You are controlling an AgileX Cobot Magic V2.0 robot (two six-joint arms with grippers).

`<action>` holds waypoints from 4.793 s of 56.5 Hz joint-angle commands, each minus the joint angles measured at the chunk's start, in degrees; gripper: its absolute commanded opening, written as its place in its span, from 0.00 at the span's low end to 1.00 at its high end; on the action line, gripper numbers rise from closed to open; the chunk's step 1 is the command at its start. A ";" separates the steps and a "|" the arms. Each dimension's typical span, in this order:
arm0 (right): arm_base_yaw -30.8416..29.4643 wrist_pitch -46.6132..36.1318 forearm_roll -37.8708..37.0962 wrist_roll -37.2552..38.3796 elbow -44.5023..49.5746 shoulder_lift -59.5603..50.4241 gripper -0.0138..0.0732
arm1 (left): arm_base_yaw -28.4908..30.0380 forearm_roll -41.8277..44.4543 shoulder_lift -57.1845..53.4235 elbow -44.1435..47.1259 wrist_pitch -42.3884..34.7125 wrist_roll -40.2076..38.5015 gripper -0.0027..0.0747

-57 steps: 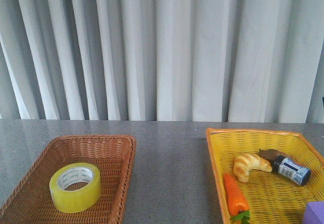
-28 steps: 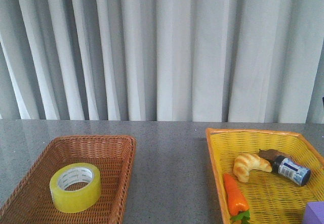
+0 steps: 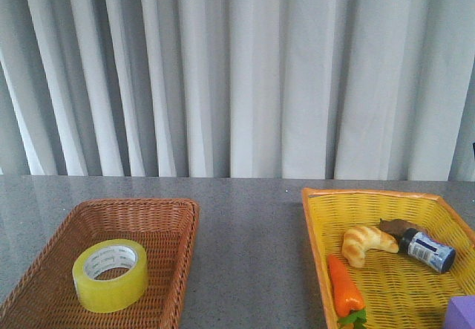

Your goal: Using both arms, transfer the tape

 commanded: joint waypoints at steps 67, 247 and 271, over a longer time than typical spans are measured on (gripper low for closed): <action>-0.10 -20.43 -3.36 -0.51 12.93 -16.69 0.15 | 0.20 -0.50 -0.91 -0.46 -3.75 -0.62 0.03; 11.73 -58.64 -13.92 15.83 90.51 -80.13 0.15 | 0.20 -0.50 -0.91 -0.46 -3.75 -0.62 0.03; 11.73 -58.44 -17.77 15.83 90.51 -80.13 0.15 | 0.20 -0.50 -0.91 -0.46 -3.75 -0.62 0.03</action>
